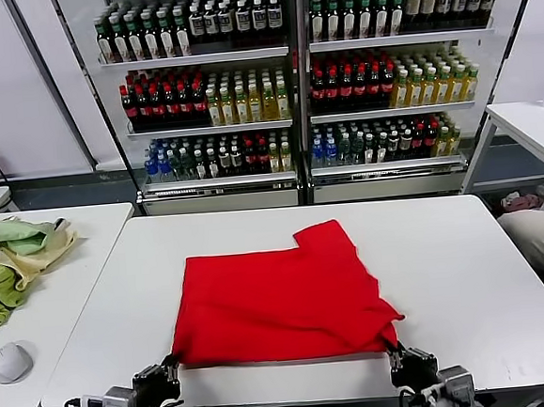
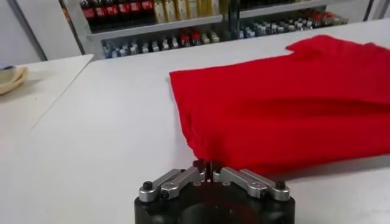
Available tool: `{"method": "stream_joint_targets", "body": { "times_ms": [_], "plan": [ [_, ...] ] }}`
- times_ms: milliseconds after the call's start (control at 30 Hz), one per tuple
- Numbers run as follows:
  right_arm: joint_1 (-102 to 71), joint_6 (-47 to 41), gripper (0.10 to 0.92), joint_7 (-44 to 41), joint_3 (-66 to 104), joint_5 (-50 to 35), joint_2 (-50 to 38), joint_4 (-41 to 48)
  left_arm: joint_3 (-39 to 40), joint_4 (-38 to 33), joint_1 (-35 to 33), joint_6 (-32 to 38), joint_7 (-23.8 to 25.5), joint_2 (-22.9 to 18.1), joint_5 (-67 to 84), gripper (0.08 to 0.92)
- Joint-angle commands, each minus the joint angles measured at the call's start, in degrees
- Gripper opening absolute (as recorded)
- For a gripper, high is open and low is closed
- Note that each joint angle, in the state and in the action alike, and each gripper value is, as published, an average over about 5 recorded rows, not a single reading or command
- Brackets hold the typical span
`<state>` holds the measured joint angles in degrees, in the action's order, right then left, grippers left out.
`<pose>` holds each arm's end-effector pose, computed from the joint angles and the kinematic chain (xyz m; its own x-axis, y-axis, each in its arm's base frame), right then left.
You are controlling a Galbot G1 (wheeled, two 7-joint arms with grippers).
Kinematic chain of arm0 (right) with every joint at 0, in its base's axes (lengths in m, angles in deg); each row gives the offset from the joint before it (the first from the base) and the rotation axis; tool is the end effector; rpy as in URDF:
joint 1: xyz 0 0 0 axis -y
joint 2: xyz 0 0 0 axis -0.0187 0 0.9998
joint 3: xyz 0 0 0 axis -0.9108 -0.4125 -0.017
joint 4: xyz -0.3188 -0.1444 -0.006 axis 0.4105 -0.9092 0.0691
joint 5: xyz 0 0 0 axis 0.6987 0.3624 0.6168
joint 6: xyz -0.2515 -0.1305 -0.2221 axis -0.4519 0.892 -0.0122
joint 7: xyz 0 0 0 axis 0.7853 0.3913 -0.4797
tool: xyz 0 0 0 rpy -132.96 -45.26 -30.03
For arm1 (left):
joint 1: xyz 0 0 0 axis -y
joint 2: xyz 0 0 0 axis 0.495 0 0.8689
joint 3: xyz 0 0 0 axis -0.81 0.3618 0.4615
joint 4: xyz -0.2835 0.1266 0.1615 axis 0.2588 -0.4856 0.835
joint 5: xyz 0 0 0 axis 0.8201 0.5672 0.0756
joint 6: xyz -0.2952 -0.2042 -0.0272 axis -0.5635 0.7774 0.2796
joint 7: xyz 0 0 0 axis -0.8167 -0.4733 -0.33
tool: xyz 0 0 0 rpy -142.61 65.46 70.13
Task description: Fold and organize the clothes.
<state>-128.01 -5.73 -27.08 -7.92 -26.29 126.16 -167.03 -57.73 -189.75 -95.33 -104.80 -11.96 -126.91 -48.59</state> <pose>0.1515 -0.0403 -0.2572 -0.8406 -0.1678 0.5151 -0.2275 0.9723 -0.0546 0.1703 0.0724 -0.2717 -0.8240 0.0795 0.5610 0.1705 0.9790 0.1117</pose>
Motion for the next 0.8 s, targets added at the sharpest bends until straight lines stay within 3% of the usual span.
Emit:
{"method": "stream_joint_targets", "body": {
  "times_ms": [33,267,433,533,667,800],
  "plan": [
    [-4.09,-0.95,0.245,0.55,1.34,2.92,-0.15,-6.37,-1.86,-1.78,-4.78,0.78,0.83,0.20,-3.89,0.136],
    [-0.19,-4.17,0.452,1.57,5.86,-1.69,-2.10,-12.61,-3.26,-11.75,-6.05,1.29,-2.03,-0.42,-7.57,0.326],
    [13.24,-4.24,0.591,2.53,2.22,-5.40,-2.60,-4.97,-4.56,-13.64,-1.61,0.71,-2.04,0.89,-5.56,0.473],
    [24.93,-4.30,0.677,3.73,-3.38,-8.15,-1.52,2.49,-3.80,-9.43,4.21,0.63,-0.80,2.68,-0.05,0.560],
    [38.60,-4.30,0.785,5.09,-10.48,-9.60,0.67,13.58,-0.66,1.23,16.22,1.37,1.80,4.38,6.76,0.673],
    [49.33,-4.26,0.819,5.07,-14.95,-9.61,2.92,23.98,3.10,12.38,27.81,1.28,3.76,4.98,10.58,0.782]
  ]
}}
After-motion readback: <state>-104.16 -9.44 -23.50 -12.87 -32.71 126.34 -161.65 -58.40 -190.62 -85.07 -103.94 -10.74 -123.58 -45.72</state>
